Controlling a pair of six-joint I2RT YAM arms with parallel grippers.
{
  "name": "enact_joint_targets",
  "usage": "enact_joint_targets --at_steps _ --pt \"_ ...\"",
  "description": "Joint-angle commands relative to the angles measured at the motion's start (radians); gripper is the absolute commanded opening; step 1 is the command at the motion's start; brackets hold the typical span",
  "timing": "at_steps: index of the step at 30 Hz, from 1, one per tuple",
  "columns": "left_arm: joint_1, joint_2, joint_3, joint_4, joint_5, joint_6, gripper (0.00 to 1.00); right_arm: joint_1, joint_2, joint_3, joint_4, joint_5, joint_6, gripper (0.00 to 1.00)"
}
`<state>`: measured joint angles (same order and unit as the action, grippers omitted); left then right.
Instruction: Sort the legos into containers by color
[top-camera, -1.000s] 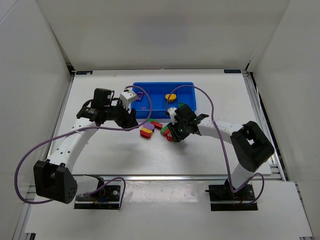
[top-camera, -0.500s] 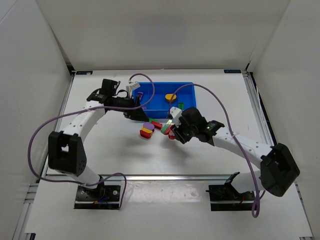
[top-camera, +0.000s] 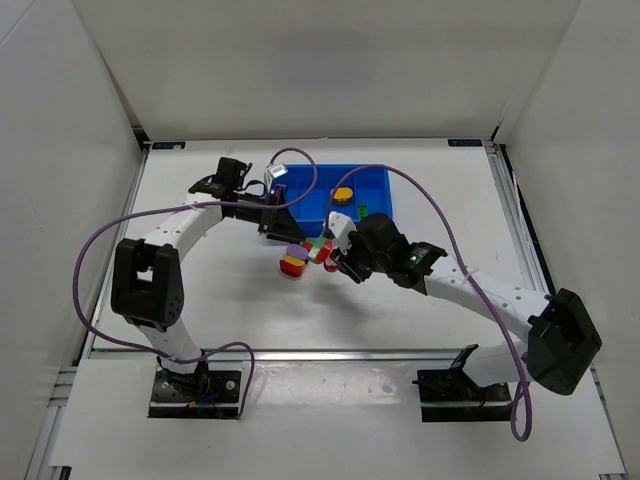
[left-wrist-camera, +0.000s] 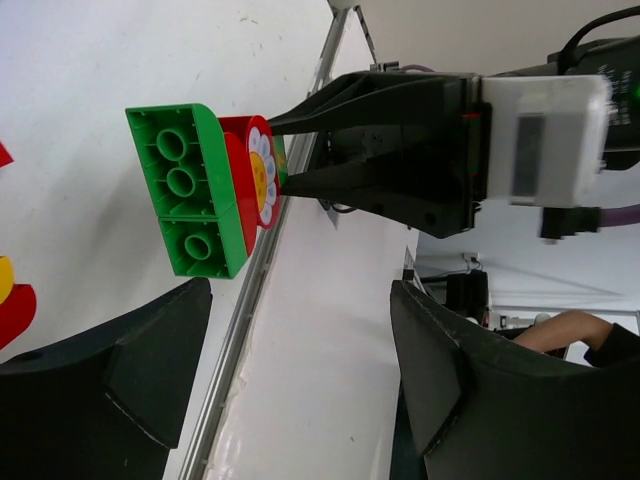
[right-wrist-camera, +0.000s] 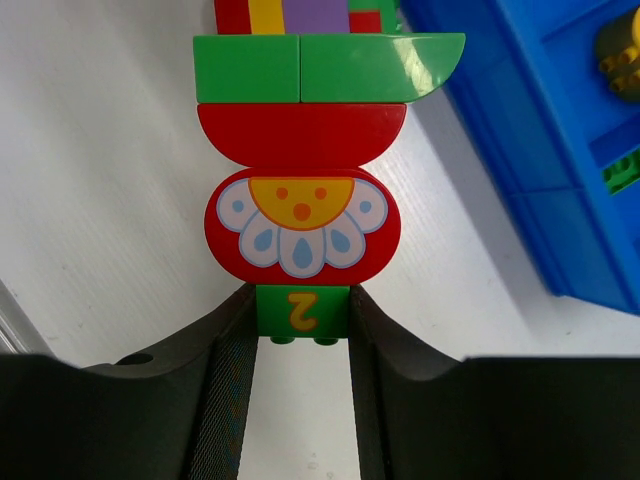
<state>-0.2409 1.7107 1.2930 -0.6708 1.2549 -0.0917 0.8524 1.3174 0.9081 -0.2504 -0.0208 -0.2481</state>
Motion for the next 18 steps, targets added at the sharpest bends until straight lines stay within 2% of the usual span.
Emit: enact_joint_targets --at_steps 1,18 --pt "-0.021 -0.023 0.002 0.007 0.040 0.003 0.82 0.008 -0.015 0.071 0.086 0.018 -0.017 0.00" --pt "-0.028 -0.017 0.008 0.004 -0.106 0.038 0.82 0.063 0.019 0.144 0.129 0.013 -0.023 0.00"
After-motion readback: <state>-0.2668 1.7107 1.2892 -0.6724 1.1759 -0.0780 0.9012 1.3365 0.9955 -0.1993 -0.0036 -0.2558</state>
